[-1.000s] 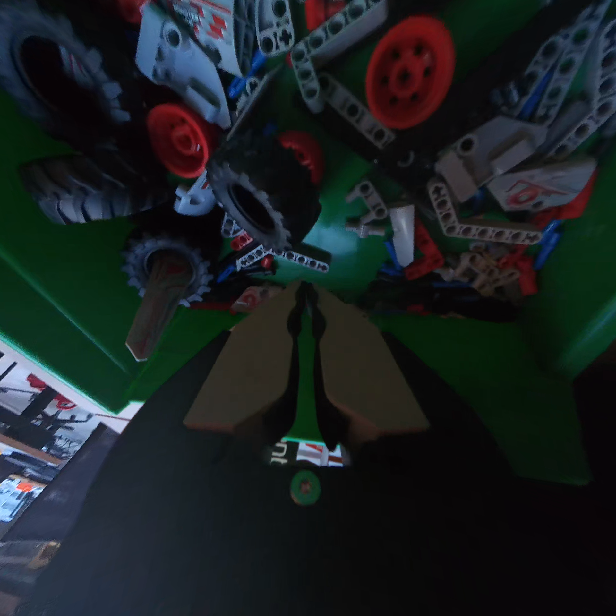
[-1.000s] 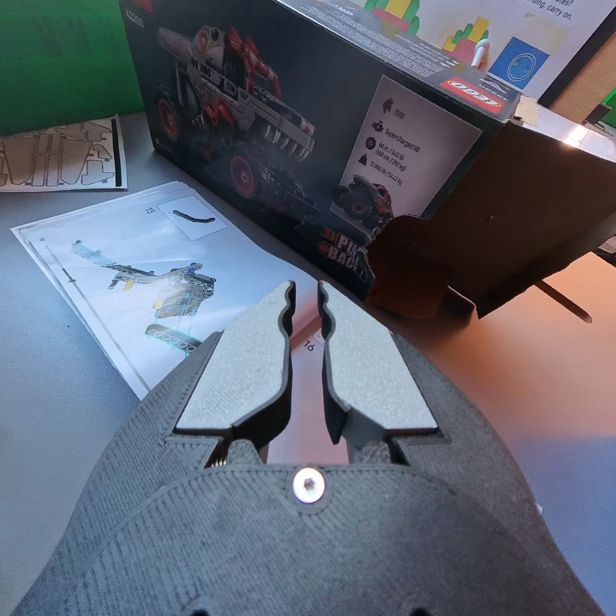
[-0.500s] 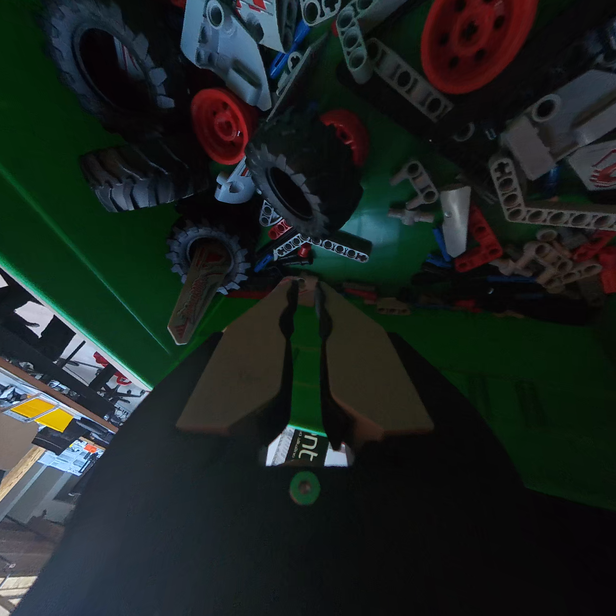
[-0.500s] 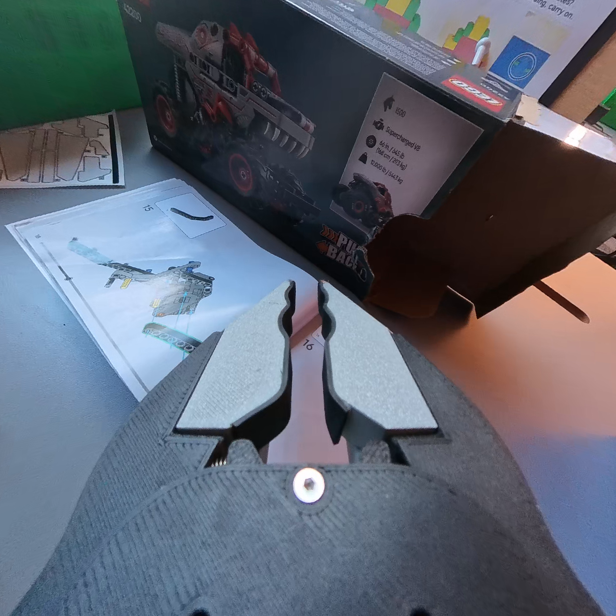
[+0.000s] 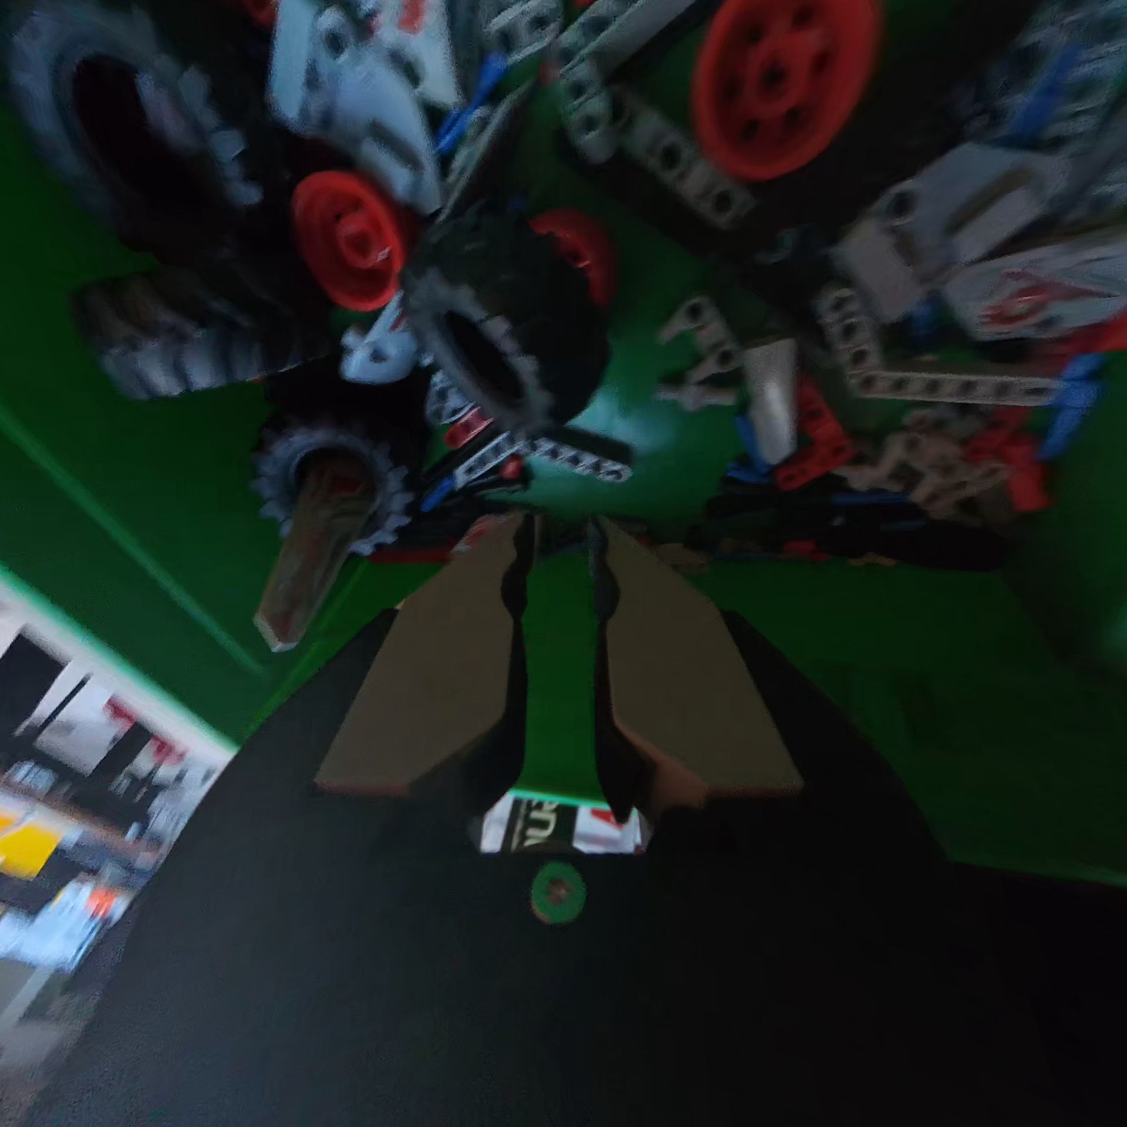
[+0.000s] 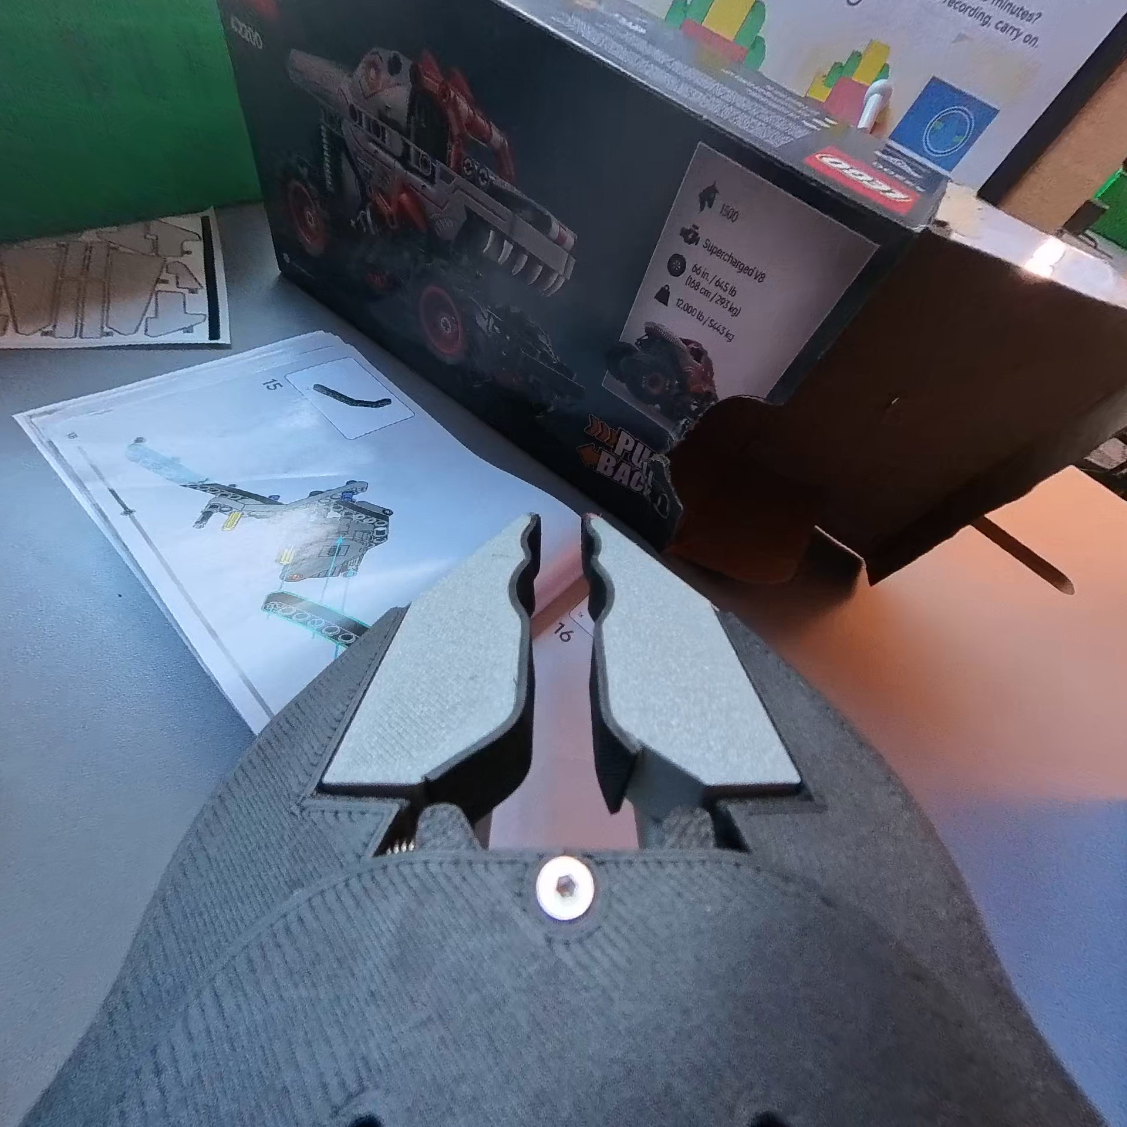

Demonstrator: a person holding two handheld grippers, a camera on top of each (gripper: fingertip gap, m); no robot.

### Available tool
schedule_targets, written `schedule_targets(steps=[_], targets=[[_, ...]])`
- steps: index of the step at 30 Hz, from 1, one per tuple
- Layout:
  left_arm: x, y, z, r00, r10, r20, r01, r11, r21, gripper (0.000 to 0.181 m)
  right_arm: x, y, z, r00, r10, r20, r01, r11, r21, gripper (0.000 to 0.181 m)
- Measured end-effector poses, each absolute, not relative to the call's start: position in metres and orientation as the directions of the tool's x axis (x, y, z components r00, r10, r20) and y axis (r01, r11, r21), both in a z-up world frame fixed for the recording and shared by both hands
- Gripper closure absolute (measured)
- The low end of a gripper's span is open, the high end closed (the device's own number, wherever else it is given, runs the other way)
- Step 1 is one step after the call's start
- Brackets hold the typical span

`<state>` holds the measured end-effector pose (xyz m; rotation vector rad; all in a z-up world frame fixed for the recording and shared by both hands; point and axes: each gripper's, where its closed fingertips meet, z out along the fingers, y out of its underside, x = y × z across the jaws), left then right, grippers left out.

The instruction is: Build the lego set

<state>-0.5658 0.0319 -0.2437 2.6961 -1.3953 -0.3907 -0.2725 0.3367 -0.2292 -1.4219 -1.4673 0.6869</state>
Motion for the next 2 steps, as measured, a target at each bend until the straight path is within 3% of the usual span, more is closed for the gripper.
schedule_targets(steps=[1,2], targets=[[-0.555,0.0277,-0.2457,0.545,-0.828,-0.133,-0.814,-0.56,0.153,0.164,-0.2724,0.3367,-0.2291,0.124,0.963,0.241,0.431,0.166,-0.887,0.172],[-0.5459,0.0261,-0.2471,0.525,-0.845,-0.1,-0.836,-0.534,0.124,0.161,-0.2723,0.3369,-0.229,0.124,0.963,0.241,0.431,0.166,-0.887,0.172]])
